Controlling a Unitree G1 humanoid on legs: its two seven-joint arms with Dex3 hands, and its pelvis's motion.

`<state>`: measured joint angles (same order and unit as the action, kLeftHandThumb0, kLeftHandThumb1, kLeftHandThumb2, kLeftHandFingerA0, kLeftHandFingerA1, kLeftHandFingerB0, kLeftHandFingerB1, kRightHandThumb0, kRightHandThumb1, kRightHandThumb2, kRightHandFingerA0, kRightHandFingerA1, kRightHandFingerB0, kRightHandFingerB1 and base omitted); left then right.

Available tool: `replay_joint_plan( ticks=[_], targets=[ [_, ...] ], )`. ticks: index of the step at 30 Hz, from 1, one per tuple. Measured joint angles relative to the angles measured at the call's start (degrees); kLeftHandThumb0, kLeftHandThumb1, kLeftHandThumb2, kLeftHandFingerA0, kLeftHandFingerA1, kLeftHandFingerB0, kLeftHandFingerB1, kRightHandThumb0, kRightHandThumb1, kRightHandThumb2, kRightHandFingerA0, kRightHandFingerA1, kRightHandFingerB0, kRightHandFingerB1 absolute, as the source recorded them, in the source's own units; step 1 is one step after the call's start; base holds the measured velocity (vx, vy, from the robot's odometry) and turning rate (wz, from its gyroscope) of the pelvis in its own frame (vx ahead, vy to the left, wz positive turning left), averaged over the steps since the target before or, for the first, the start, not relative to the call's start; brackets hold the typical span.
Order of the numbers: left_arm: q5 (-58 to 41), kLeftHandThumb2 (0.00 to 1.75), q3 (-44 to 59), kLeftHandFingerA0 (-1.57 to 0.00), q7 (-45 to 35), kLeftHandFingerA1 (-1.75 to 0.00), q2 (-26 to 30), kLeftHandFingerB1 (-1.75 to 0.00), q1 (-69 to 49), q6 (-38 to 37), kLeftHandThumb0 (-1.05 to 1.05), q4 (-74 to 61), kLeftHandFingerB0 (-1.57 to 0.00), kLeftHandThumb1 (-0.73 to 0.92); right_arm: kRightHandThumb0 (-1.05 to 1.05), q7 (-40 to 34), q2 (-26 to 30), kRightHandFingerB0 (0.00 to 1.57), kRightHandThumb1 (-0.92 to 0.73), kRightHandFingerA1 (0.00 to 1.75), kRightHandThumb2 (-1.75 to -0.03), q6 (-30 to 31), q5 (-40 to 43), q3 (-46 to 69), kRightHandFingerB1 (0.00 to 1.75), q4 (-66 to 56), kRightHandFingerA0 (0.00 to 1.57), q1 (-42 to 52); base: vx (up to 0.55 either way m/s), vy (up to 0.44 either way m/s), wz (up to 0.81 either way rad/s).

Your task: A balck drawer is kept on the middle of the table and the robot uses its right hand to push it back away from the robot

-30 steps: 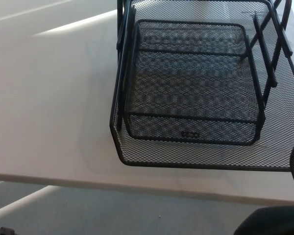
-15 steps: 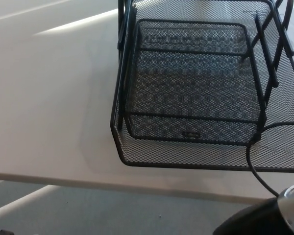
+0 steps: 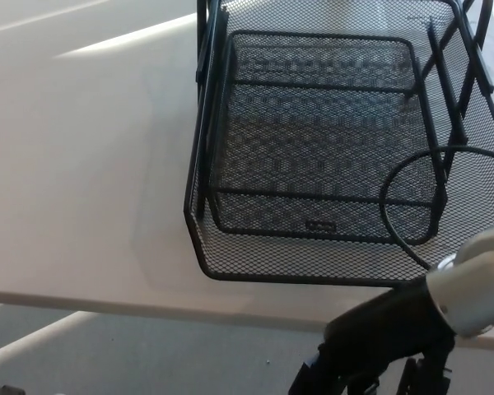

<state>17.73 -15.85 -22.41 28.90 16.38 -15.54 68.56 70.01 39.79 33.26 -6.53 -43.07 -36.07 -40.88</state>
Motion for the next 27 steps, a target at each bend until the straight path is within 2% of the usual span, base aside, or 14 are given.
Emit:
replay_joint_plan(
  ticks=[8,9,10,11,27],
  targets=[
    [0.1,0.62,0.0,-0.54,-0.1,-0.41,0.0,-0.34,0.0,0.0,-0.54,-0.3,-0.36,0.73,-0.47,0.5,-2.3,0.38,-0.8,0.42,-0.64,0.6,-0.9,-0.1,0.35,5.3,0.49,-4.6,0.0,0.0,0.0],
    [0.1,0.88,0.0,-0.48,-0.1,-0.54,0.0,-0.47,0.0,0.0,-0.6,-0.3,-0.31,0.6,-0.45,0.5,-2.5,0.37,-0.8,0.42,-0.64,0.5,-1.2,-0.4,0.35,6.4,0.5,-4.9,0.0,0.0,0.0],
    [0.1,0.88,0.0,-0.48,-0.1,-0.54,0.0,-0.47,0.0,0.0,-0.6,-0.3,-0.31,0.6,-0.45,0.4,-2.8,0.37,-0.8,0.42,-0.64,0.4,-1.8,-0.7,0.35,8.0,0.5,-5.3,0.0,0.0,0.0],
    [0.1,0.62,0.1,-0.53,-0.1,-0.4,0.0,-0.34,0.0,0.0,-0.55,-0.2,-0.36,0.73,-0.44,0.4,-3.0,0.38,-0.8,0.42,-0.64,0.3,-2.2,-1.0,0.35,9.2,0.5,-5.6,0.0,0.0,0.0],
    [0.1,0.62,0.0,-0.53,-0.1,-0.4,0.0,-0.34,0.0,-0.4,-0.54,-0.2,-0.36,0.73,-0.47,-1.9,-8.1,0.37,-0.79,0.41,-0.64,-5.6,-7.2,-0.8,0.35,31.1,0.49,-8.8,0.0,0.0,0.0]
  ],
)
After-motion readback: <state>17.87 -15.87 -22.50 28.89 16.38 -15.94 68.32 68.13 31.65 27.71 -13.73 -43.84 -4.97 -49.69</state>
